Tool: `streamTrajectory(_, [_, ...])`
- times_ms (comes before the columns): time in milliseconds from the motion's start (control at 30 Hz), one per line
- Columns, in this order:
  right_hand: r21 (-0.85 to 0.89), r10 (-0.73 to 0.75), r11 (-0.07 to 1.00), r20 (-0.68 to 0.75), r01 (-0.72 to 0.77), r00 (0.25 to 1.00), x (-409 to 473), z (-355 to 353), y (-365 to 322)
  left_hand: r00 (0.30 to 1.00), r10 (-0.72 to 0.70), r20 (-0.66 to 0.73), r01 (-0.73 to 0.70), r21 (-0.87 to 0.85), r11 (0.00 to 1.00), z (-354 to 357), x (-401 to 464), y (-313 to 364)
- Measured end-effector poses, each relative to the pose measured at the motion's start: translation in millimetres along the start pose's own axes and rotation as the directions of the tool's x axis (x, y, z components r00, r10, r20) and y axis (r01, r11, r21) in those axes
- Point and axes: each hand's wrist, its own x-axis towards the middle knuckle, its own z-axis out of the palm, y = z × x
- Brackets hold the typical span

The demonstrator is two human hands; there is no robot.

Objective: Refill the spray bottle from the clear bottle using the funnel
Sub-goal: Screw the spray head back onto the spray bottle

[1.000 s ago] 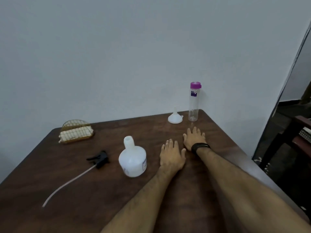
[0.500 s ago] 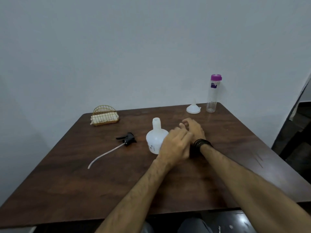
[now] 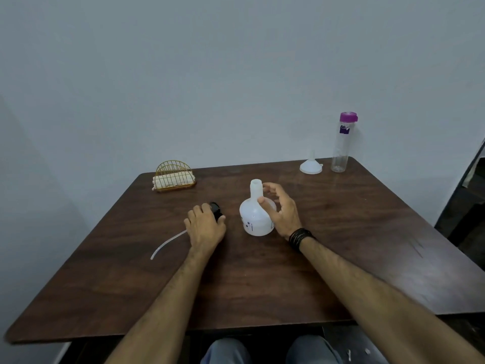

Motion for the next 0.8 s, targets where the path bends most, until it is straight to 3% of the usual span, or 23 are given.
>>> streamTrajectory(100, [-0.025,-0.002,1.000,0.057,0.003,0.998,4,2,-1,0.999,0.019,-0.033,-0.019,0.011,1.000,3,7,-3])
streamTrajectory(233, [-0.105,0.007,0.994,0.096,0.003,0.995,-1,8,11,0.999,0.021,0.050,-0.023,0.026,0.999,0,19,-7])
streamTrajectory(300, [-0.113,0.015,0.994,0.093,-0.005,0.996,0,9,14,0.999,-0.005,0.046,0.011,-0.121,0.993,-8,27,-2])
streamTrajectory(367, [-0.119,0.023,0.993,0.101,-0.011,0.995,1,9,15,0.999,-0.013,-0.042,-0.002,-0.341,0.940,-23,35,9])
streamTrajectory(433, [-0.119,0.032,0.993,0.109,-0.019,0.994,1,10,16,0.990,-0.036,-0.138,-0.052,-0.587,0.808,-48,44,27])
streamTrajectory(533, [-0.118,0.029,0.993,0.102,-0.017,0.994,1,10,18,0.985,-0.103,-0.135,-0.075,-0.892,0.445,-93,57,59])
streamTrajectory(600, [-0.122,0.032,0.992,0.098,-0.020,0.995,2,10,19,0.985,-0.096,-0.143,-0.119,-0.968,0.222,-115,64,78])
streamTrajectory(667, [-0.117,0.036,0.993,0.105,-0.024,0.994,1,10,18,0.986,-0.071,-0.151,-0.147,-0.987,0.064,-129,67,93])
streamTrajectory(800, [-0.107,0.028,0.994,0.104,-0.017,0.994,0,9,16,0.983,-0.047,-0.176,-0.180,-0.979,-0.094,-142,71,114])
